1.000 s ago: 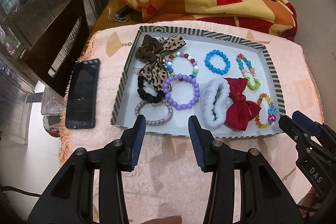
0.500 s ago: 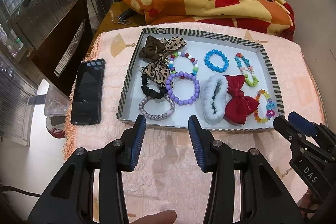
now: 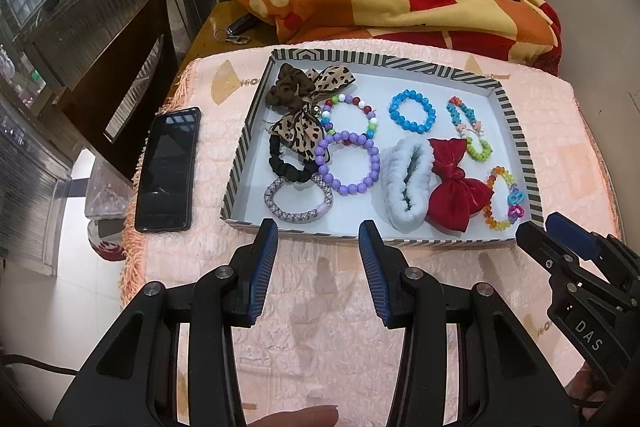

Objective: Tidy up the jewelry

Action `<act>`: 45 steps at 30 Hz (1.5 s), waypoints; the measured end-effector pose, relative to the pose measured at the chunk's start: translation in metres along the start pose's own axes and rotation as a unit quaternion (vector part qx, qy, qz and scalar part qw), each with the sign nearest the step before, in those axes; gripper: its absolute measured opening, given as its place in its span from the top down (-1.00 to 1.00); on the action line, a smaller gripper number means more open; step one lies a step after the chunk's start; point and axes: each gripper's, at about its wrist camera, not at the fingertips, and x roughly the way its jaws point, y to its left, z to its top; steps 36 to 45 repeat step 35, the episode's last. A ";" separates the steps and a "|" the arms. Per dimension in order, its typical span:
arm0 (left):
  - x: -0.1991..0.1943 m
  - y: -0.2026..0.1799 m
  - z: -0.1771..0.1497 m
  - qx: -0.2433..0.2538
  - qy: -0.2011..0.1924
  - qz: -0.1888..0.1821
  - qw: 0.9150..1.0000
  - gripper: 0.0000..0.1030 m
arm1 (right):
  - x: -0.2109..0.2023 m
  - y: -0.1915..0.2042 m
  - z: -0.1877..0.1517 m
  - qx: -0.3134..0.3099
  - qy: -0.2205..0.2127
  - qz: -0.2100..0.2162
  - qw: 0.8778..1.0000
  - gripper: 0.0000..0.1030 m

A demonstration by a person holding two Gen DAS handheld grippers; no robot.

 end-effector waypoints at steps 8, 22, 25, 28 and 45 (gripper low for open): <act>0.001 -0.001 0.000 0.001 -0.002 0.000 1.000 0.20 | 0.002 0.000 0.002 -0.002 0.001 0.000 1.000 0.17; 0.003 -0.004 -0.002 -0.001 0.004 -0.002 1.000 0.20 | 0.006 0.002 0.002 -0.006 0.007 0.004 1.000 0.16; 0.004 -0.003 -0.002 -0.002 0.005 -0.004 1.000 0.19 | 0.006 0.003 0.002 -0.008 0.008 0.005 1.000 0.16; 0.004 -0.002 -0.003 -0.002 0.005 -0.006 1.000 0.20 | 0.007 0.002 0.001 -0.007 0.009 0.006 1.000 0.16; 0.006 -0.002 -0.006 0.000 0.005 -0.010 1.000 0.19 | 0.003 -0.008 -0.001 0.000 0.009 0.000 1.000 0.16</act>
